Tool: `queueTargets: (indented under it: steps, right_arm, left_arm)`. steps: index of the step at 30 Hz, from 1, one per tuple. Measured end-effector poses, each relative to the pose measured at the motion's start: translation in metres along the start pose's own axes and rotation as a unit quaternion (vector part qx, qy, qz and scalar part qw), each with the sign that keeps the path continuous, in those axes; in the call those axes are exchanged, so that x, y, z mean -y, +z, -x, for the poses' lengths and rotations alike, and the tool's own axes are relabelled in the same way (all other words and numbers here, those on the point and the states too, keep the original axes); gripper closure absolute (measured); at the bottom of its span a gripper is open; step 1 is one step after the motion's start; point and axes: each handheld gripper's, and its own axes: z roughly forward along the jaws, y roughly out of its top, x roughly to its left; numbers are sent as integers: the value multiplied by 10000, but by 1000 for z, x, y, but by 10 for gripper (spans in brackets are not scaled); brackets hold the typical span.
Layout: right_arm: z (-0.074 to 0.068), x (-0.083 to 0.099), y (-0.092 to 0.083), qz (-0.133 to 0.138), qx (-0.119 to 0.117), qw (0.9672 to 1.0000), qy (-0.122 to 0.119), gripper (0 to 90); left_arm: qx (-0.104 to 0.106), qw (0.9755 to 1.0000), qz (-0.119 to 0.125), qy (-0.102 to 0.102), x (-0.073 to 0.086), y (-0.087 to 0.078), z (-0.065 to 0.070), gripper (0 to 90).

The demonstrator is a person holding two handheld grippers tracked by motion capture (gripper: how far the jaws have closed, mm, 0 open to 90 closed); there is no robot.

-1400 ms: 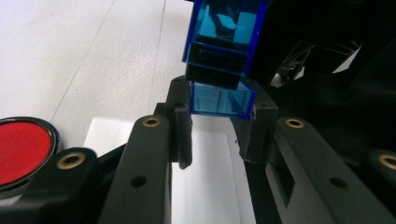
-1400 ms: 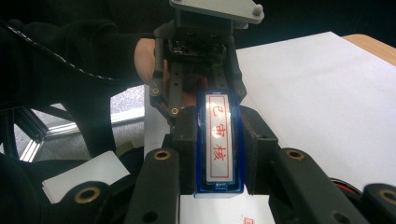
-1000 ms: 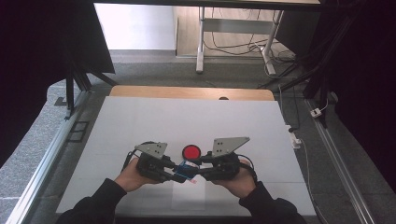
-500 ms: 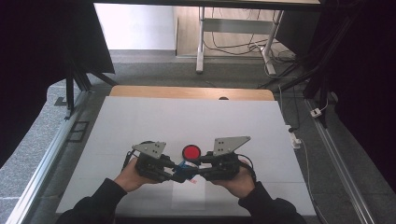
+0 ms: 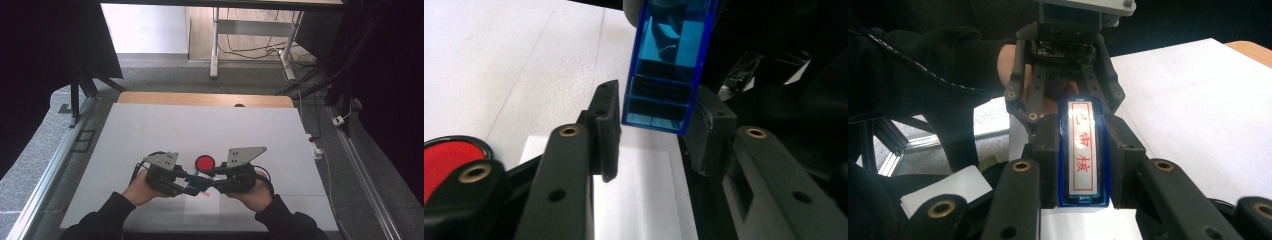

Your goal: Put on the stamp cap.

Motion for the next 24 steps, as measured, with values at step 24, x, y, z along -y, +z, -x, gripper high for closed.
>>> queueTargets:
  steps: [24]
  right_arm:
    - [-1,-2,-9,-21,390,9992,-46,712]
  left_arm:
    - [-1452,9861,-390,-712,8,-24,22,231]
